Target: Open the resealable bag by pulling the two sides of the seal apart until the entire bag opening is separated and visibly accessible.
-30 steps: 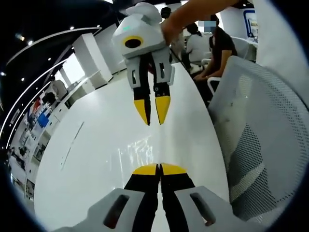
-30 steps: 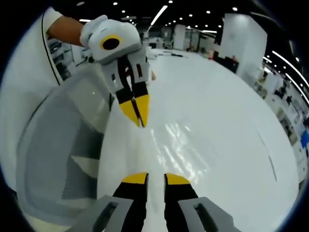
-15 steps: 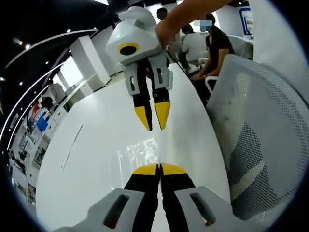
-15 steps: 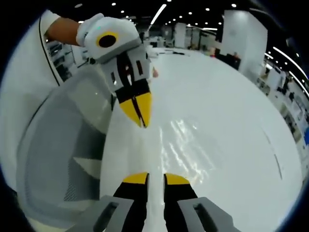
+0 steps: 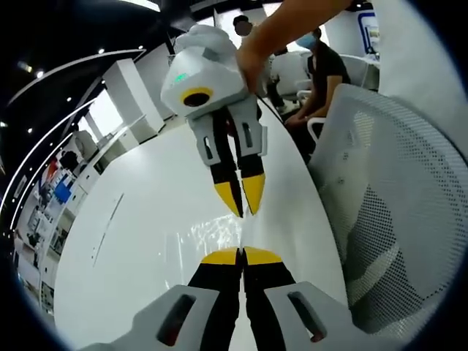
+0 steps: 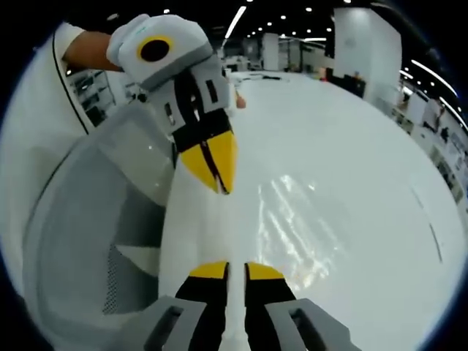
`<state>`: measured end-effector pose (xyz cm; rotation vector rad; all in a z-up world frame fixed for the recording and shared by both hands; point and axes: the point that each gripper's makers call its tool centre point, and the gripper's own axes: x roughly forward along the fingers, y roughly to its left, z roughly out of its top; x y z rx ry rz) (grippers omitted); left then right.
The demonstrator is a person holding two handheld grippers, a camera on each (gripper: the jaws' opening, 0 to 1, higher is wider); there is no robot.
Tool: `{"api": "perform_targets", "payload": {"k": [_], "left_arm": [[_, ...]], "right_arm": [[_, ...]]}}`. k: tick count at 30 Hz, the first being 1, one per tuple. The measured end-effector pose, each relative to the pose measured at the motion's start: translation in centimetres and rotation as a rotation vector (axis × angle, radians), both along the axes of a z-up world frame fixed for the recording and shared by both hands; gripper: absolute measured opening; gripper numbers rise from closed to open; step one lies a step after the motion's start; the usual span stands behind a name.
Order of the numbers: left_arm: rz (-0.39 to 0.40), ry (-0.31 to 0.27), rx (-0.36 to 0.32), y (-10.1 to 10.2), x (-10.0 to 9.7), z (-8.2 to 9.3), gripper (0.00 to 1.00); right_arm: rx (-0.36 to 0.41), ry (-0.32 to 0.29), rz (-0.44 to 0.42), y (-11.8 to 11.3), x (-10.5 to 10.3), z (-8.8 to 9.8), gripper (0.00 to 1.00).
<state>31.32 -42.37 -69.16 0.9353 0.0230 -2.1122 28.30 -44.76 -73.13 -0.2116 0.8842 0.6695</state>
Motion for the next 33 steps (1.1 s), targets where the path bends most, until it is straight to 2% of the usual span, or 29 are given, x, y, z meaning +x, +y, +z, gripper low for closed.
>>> {"api": "perform_targets", "payload": {"k": [9, 14, 18, 28, 33], "left_arm": [[0.024, 0.014, 0.022, 0.4, 0.5, -0.4, 0.00], [0.047, 0.006, 0.007, 0.1, 0.8, -0.1, 0.18], [0.052, -0.003, -0.002, -0.1, 0.9, 0.3, 0.24], [-0.005, -0.026, -0.020, -0.6, -0.7, 1.2, 0.23], [-0.035, -0.072, -0.004, -0.4, -1.0, 0.6, 0.20]], "right_arm": [[0.008, 0.029, -0.027, 0.4, -0.1, -0.4, 0.00], [-0.001, 0.051, -0.039, 0.4, -0.1, -0.5, 0.00], [-0.019, 0.060, -0.046, 0.4, 0.1, -0.5, 0.00], [-0.051, 0.077, -0.069, 0.4, 1.3, -0.2, 0.00], [-0.063, 0.074, -0.067, 0.6, 1.9, 0.2, 0.00]]}}
